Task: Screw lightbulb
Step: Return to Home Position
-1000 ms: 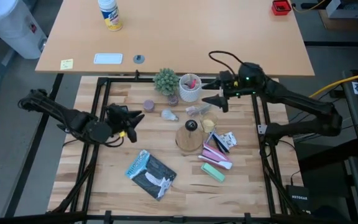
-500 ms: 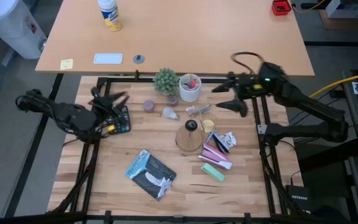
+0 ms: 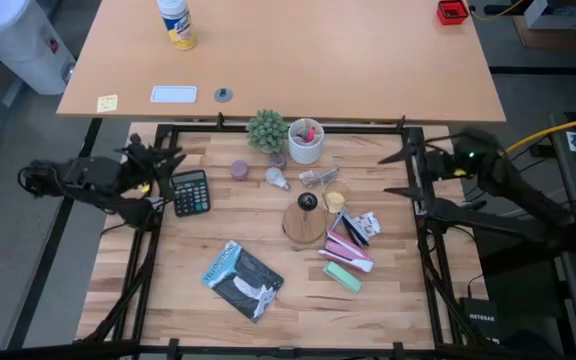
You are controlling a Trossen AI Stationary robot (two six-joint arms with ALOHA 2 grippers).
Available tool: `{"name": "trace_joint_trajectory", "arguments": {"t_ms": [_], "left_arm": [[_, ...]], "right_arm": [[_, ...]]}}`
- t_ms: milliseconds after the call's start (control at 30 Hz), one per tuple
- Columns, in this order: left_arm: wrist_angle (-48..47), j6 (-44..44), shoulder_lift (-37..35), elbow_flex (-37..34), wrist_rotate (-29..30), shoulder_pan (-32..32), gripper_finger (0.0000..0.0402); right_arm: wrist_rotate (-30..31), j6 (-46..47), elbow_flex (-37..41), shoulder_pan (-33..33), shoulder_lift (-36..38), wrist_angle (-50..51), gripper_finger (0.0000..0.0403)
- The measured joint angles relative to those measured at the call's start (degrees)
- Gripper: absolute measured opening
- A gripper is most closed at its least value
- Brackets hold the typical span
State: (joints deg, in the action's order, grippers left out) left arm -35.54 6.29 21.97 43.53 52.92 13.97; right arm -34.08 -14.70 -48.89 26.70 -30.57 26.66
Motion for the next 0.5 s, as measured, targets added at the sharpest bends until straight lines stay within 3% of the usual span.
{"name": "trace_joint_trajectory", "arguments": {"t_ms": [367,500], "left_arm": [[20.89,0.57,-9.59,-24.47,-1.86,-0.16,0.0088],[27.16,-0.13,-11.0,-30.92,-1.85,-0.16,0.0088]], "right_arm": [[-4.1,16.36,28.83,-0.02,0.86,-39.7,0.0321],[-3.97,17.79,35.12,-0.02,-0.18,-47.02,0.0321]]}}
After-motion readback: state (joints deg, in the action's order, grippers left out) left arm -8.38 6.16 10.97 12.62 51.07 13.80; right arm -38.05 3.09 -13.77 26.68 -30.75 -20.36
